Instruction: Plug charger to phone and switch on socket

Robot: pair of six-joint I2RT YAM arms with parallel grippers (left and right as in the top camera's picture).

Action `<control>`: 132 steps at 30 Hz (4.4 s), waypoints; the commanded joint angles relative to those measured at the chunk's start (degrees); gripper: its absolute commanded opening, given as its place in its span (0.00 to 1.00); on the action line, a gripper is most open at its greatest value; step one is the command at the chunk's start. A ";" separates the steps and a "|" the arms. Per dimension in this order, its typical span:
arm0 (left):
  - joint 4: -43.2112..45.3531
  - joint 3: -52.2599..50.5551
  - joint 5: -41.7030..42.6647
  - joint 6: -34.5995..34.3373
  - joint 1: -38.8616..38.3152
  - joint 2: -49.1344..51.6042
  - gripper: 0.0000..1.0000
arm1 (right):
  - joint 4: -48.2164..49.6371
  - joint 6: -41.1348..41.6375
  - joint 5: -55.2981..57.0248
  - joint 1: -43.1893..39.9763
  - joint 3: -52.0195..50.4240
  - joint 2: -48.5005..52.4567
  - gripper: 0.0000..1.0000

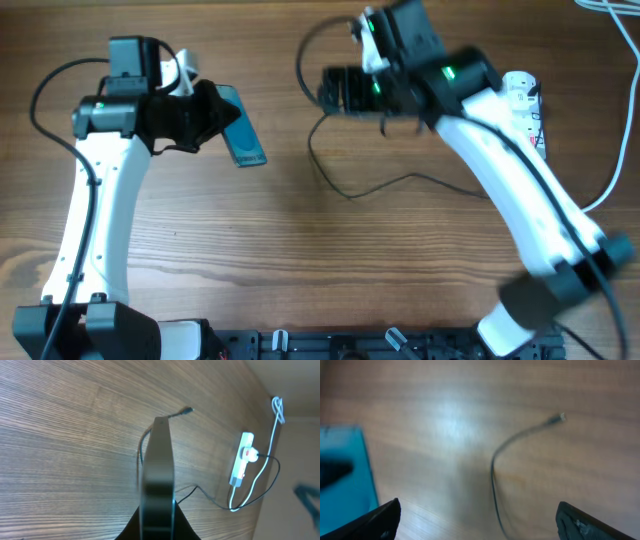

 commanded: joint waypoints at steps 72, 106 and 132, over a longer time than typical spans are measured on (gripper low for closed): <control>-1.40 0.48 2.99 -0.37 0.59 -0.63 0.04 | 11.91 -4.76 0.48 -0.96 -21.59 26.25 0.05; 22.36 0.48 38.69 3.61 0.76 -0.63 0.04 | 33.44 -8.81 -68.24 0.85 -30.93 -3.98 0.05; 27.78 0.46 48.13 -2.56 5.99 -0.63 0.04 | 53.75 1.77 -76.02 1.03 -30.93 -3.96 0.04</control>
